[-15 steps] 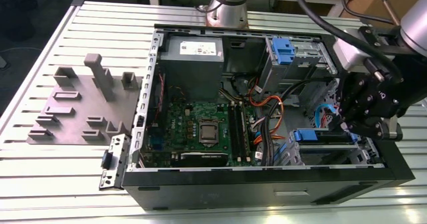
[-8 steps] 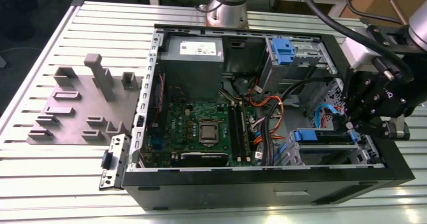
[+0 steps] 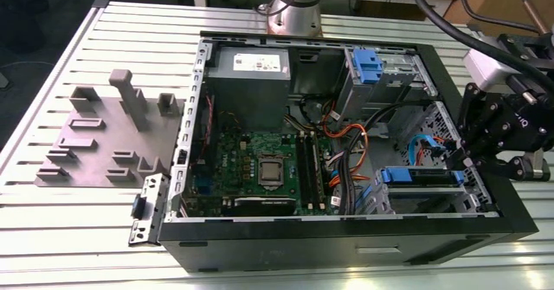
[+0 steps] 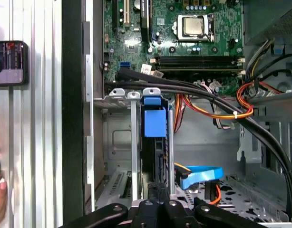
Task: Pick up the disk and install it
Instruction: 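Insert the first disk wire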
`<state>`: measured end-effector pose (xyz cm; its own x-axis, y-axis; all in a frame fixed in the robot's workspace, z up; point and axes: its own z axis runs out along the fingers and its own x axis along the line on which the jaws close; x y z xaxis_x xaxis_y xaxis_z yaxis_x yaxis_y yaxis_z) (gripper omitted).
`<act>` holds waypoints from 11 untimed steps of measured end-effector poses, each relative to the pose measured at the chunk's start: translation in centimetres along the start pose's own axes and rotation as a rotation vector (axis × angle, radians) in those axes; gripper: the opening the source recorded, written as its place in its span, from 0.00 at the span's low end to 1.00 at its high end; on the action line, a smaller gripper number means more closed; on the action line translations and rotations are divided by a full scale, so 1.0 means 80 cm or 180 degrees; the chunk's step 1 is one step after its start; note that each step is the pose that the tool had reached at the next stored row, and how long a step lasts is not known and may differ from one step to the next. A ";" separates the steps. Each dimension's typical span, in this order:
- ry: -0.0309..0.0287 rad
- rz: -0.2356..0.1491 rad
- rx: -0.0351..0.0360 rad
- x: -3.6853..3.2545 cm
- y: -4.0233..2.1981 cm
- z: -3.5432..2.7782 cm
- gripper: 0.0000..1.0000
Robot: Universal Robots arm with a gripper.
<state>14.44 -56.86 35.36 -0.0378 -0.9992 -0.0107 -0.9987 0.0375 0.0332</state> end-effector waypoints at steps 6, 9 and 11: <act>-0.0001 0.0000 0.0000 -0.0039 -0.0021 -0.0075 0.11; 0.0000 0.0000 0.0000 -0.0091 -0.0042 -0.0080 0.11; 0.0000 0.0000 0.0000 -0.0144 -0.0078 -0.0079 0.11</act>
<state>15.12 -55.74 35.99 -0.0379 -0.9992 -0.0108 -0.9987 0.0375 0.0332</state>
